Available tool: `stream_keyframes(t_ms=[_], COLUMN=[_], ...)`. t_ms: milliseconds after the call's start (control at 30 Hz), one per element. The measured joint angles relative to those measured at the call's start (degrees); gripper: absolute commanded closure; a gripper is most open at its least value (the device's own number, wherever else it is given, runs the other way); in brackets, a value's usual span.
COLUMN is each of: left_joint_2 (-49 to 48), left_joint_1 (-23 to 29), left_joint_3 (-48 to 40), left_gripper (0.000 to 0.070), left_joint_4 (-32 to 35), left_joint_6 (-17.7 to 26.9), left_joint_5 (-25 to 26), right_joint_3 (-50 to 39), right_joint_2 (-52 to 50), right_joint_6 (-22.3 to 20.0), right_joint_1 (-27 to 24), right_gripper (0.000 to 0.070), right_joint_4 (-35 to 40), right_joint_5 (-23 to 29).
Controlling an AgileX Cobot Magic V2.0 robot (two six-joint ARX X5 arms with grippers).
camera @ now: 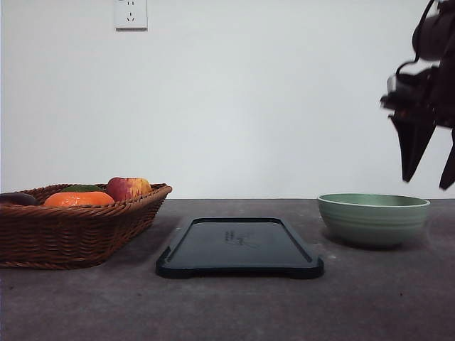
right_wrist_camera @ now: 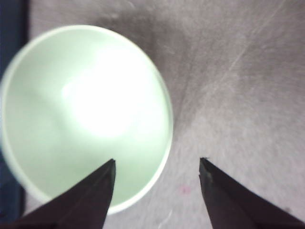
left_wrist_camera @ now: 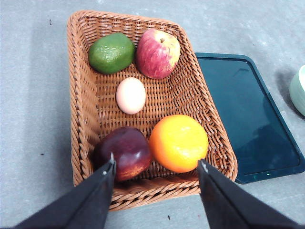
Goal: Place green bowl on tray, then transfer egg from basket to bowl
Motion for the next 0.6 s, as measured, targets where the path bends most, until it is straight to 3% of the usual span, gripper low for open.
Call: stream_keyframes(t_ms=[67, 233, 267, 433, 600], left_joint_2=[0.00, 0.00, 0.00, 0.00, 0.00], left_joint_1=[0.00, 0.00, 0.00, 0.00, 0.00], left_joint_3=[0.00, 0.00, 0.00, 0.00, 0.00], left_gripper=[0.0355, 0.0355, 0.0355, 0.0355, 0.0355], left_joint_4=[0.00, 0.02, 0.02, 0.11, 0.15], left_joint_6=[0.00, 0.00, 0.00, 0.00, 0.00], left_joint_5=[0.00, -0.02, -0.02, -0.01, 0.00], right_joint_3=[0.00, 0.00, 0.00, 0.00, 2.73], right_joint_2=[1.37, 3.83, 3.94, 3.99, 3.99], right_joint_6=[0.00, 0.00, -0.01, -0.04, -0.11], right_joint_1=[0.00, 0.00, 0.00, 0.00, 0.01], right_gripper=[0.0417, 0.0672, 0.0691, 0.0700, 0.0700], right_joint_4=[0.73, 2.05, 2.06, 2.11, -2.57], right_joint_5=[0.00, 0.02, 0.02, 0.02, 0.06])
